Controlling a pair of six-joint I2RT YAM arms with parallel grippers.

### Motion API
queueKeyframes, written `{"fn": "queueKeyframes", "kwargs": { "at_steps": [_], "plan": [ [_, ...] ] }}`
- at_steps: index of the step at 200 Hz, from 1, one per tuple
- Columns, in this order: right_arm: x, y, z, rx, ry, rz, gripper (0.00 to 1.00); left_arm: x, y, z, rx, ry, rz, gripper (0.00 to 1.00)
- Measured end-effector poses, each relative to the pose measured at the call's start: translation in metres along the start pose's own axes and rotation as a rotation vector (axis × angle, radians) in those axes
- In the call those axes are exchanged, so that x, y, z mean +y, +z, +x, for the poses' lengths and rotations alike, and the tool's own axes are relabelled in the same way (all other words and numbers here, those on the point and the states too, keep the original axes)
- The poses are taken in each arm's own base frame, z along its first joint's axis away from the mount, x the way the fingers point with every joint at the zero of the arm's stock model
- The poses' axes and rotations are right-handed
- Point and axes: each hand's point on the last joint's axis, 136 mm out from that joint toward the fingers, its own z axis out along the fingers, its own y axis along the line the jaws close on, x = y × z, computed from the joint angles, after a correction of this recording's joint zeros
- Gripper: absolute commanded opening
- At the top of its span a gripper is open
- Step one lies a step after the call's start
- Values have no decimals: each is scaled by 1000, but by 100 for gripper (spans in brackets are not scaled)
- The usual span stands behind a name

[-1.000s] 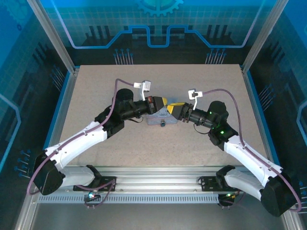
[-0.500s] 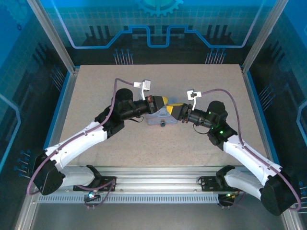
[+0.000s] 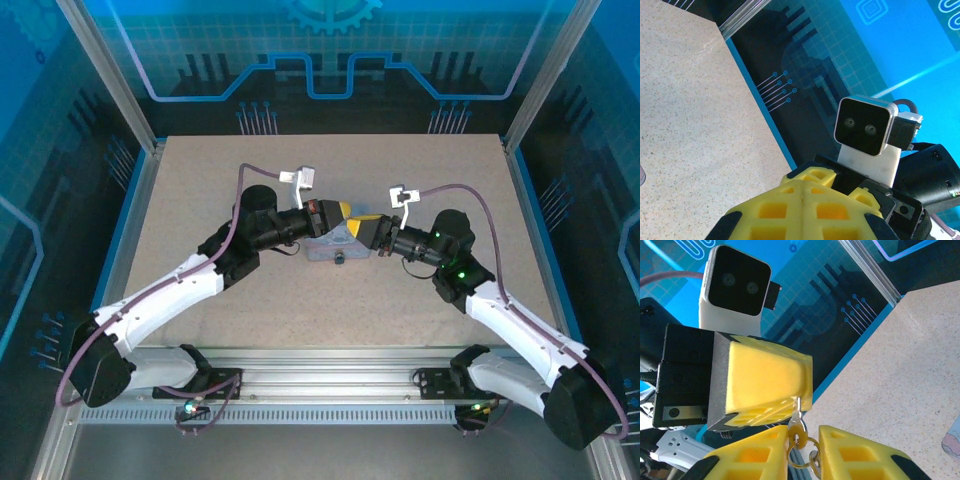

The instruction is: Unlock a padlock with a key

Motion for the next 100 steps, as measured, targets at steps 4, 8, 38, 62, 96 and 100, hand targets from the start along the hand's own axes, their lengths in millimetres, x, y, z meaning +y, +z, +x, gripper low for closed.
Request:
{"fn": "queueKeyframes", "kwargs": {
  "at_steps": [4,8,38,62,96,100],
  "plan": [
    [0,0,0,0,-4,-1,14,1,0,0,1,-4,-1,0],
    [0,0,0,1,-1,-1,13,1,0,1,2,-5,-3,0],
    [-1,0,1,3,5,2,0,2,0,1,-1,-6,1,0],
    [-1,0,1,2,1,3,0,2,0,1,-3,-5,4,0],
    [0,-1,0,0,-14,6,0,1,-1,1,-5,-3,7,5],
    [1,-2,0,0,-17,6,0,1,-1,1,-6,-3,8,8]
  ]
}}
